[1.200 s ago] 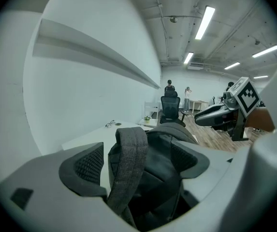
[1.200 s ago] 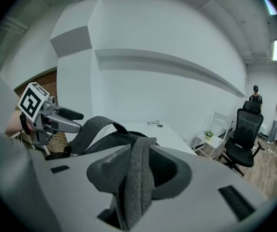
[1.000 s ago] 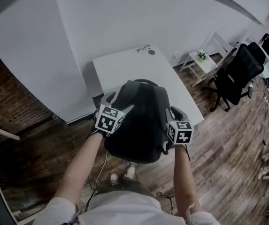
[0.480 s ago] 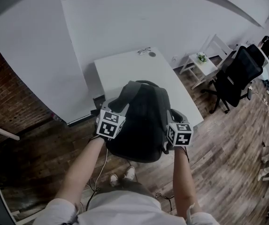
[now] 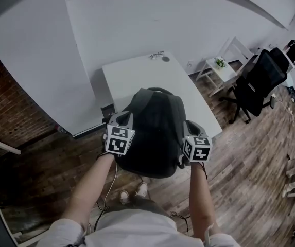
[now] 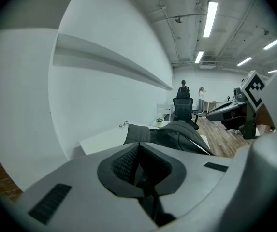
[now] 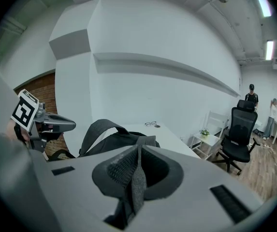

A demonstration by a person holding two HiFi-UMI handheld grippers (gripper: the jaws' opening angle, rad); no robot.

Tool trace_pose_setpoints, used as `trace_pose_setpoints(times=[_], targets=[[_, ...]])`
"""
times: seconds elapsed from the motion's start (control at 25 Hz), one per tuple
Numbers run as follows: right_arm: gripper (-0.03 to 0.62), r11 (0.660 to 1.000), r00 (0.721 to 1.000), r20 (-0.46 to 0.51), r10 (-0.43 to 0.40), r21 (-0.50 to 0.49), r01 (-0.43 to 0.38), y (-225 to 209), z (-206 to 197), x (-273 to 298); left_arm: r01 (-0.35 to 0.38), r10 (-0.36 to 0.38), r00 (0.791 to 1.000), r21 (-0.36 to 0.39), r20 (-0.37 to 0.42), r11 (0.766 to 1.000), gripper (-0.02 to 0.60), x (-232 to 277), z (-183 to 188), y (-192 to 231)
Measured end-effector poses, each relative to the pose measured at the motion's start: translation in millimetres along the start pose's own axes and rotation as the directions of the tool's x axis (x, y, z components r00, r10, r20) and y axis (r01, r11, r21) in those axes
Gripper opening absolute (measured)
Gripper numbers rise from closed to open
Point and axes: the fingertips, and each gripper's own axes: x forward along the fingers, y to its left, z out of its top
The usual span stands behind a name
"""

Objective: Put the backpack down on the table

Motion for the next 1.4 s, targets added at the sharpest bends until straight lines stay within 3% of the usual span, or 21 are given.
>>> trace_pose_setpoints(times=[0.48,0.84,1.08,1.4], targets=[[0.051,1.000,0.998,0.060,0.003,-0.016,-0.003,1,21,-6,0.016,-0.016,1.000,-0.003,0.022,1.000,0.018,4,-3,-4],[0.051,0.997,0.984,0.176,-0.007,-0.068,0.019,1,68,-40,0.027,-0.027,0.984,0.003,0.177,1.000,0.018,-28,42,-18],[0.051,0.996,0.969,0.248,-0.005,-0.085,0.027,4,91,-66,0.010,-0.009,0.960,-0.002,0.280,1.000,0.018,-57,74,-19],[0.051,0.987,0.939,0.345,-0.002,-0.148,0.057,16,125,-102,0.018,-0.018,0.905,0.004,0.424,1.000,0.018,-104,117,-19]])
